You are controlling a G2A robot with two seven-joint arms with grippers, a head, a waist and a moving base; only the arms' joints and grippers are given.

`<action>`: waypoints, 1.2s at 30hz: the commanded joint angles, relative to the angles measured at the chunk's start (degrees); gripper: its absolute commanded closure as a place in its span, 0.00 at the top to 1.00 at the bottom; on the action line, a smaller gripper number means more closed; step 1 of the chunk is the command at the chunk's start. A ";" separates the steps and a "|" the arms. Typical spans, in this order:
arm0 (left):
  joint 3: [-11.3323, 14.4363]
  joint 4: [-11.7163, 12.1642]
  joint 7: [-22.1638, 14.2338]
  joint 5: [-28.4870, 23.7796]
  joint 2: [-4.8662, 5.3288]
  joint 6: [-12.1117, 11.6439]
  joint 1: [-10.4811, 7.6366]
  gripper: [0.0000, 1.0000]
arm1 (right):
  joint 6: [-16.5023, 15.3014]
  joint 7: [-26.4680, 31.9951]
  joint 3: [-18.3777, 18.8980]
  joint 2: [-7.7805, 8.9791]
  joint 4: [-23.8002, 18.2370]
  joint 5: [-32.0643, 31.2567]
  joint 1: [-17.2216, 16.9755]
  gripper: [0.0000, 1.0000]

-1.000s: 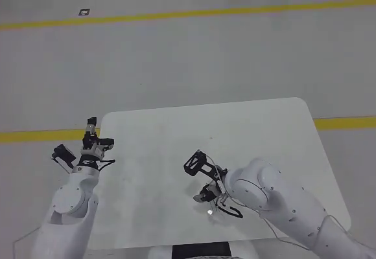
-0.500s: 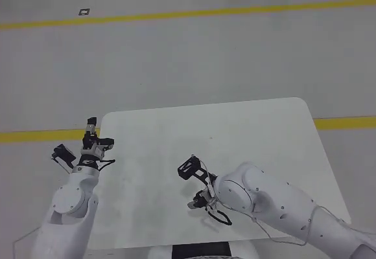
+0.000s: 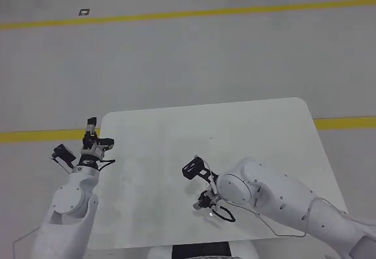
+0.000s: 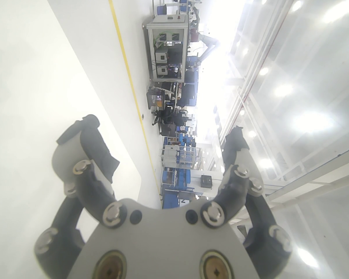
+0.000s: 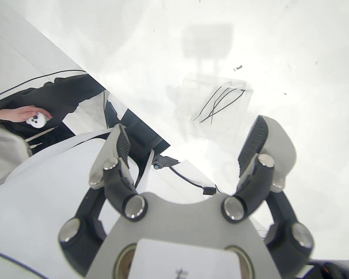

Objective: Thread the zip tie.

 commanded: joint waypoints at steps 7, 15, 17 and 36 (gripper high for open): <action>0.00 0.00 0.00 0.00 0.00 0.00 0.00 1.00 | 0.00 -0.41 -0.13 -0.34 1.25 -0.17 -0.62 1.00; 0.00 0.00 0.00 0.00 0.00 0.00 0.00 1.00 | 0.00 0.00 1.31 -3.48 5.68 0.17 -1.09 1.00; 0.00 0.00 0.00 0.00 0.00 0.00 0.00 1.00 | 0.00 0.00 2.02 -4.49 7.26 -0.54 -1.41 1.00; 0.00 0.00 0.00 0.00 0.00 0.00 0.00 1.00 | -1.98 -0.59 3.49 -6.38 9.33 -1.82 -4.38 1.00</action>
